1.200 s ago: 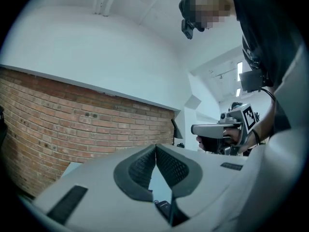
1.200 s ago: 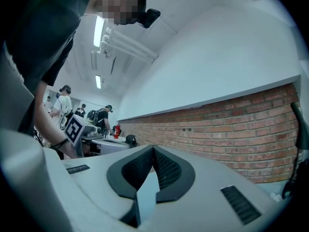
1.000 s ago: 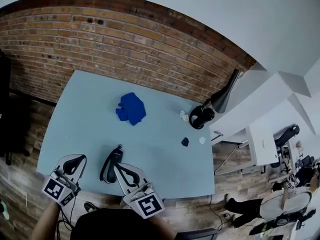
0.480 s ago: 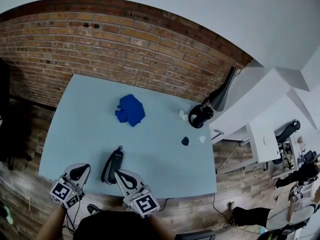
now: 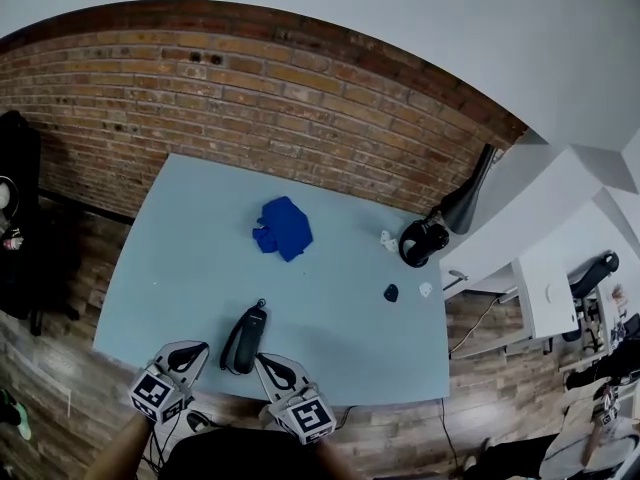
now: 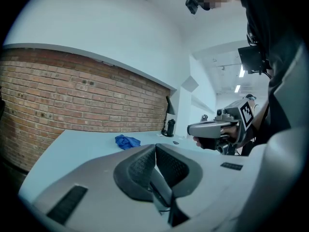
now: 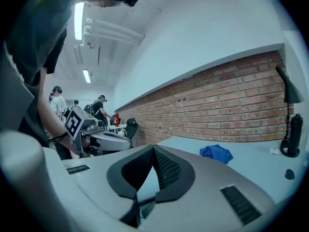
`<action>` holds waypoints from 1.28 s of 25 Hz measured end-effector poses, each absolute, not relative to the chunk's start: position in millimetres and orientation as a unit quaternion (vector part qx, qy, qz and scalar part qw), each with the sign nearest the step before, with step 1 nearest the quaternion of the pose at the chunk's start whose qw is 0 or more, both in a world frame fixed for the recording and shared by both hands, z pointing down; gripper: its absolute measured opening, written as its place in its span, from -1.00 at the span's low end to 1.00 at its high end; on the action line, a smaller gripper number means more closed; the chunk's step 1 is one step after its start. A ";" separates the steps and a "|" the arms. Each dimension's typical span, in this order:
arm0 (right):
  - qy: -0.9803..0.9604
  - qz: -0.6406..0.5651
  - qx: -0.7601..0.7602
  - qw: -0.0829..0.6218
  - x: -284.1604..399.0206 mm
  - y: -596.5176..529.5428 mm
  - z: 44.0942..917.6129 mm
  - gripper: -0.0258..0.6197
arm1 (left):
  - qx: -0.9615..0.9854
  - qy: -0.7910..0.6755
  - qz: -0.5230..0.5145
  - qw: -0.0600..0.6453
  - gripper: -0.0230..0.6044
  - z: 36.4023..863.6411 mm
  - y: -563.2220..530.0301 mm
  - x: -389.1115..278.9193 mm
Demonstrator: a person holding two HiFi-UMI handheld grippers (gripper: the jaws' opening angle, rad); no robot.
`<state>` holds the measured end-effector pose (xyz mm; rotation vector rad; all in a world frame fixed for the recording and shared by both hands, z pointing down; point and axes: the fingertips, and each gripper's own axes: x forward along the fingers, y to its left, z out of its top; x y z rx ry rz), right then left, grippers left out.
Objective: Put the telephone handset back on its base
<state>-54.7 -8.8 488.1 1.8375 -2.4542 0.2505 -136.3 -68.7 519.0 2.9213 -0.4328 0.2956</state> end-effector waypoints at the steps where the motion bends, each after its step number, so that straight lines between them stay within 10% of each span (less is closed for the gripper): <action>1: -0.798 0.080 0.597 0.035 -54.8 -9.0 489.7 -0.88 | 0.980 -0.146 0.100 0.088 -0.82 519.5 -69.3 -136.4; 32: -0.808 0.093 0.579 0.056 -56.9 -18.1 505.9 -0.89 | 0.970 -0.167 0.130 0.122 -0.82 539.0 -68.3 -130.7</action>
